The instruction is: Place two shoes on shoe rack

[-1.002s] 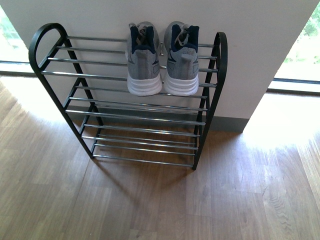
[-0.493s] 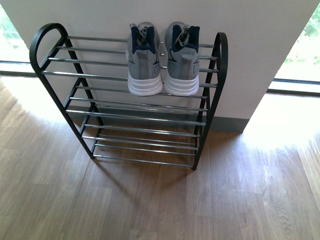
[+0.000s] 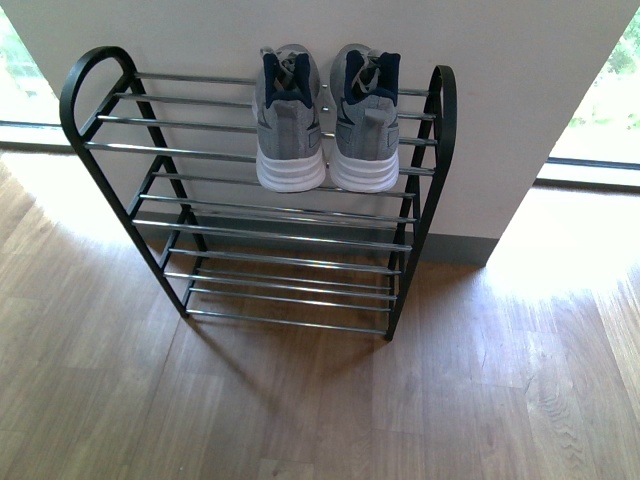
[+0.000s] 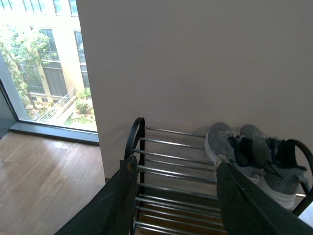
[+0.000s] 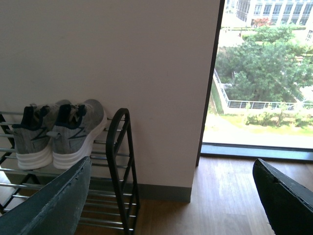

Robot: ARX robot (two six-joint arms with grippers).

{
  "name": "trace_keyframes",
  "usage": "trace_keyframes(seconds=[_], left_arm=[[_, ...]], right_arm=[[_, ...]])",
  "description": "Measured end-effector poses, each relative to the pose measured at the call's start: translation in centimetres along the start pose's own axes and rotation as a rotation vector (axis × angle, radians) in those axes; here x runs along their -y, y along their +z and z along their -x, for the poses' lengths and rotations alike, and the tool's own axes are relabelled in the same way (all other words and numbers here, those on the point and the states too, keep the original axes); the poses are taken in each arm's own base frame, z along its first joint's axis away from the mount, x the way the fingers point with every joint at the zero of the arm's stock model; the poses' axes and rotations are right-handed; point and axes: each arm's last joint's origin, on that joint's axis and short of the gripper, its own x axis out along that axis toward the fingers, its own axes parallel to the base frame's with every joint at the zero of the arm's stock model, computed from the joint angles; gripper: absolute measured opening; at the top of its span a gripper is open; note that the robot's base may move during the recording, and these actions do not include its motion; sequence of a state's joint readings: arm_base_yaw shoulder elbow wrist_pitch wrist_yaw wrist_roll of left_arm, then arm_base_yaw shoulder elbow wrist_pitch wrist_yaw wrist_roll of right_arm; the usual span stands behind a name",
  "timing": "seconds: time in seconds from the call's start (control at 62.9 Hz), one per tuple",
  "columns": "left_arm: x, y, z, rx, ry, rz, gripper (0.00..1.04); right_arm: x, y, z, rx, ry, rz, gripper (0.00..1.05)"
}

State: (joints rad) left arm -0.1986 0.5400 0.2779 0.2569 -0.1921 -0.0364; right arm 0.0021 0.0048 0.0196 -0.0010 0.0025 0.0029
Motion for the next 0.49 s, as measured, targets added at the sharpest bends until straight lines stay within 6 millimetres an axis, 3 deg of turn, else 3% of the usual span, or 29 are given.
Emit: trace_keyframes(seconds=[0.223,0.493], left_arm=[[-1.0,-2.3,1.0,-0.004,0.002,-0.022,0.02],[-2.3,-3.8,1.9,0.009,0.006,-0.025,0.01]], right_arm=[[0.0,0.0,0.0,0.000,0.000,0.000,0.96],[0.0,0.0,0.0,0.000,0.000,0.000,0.96]])
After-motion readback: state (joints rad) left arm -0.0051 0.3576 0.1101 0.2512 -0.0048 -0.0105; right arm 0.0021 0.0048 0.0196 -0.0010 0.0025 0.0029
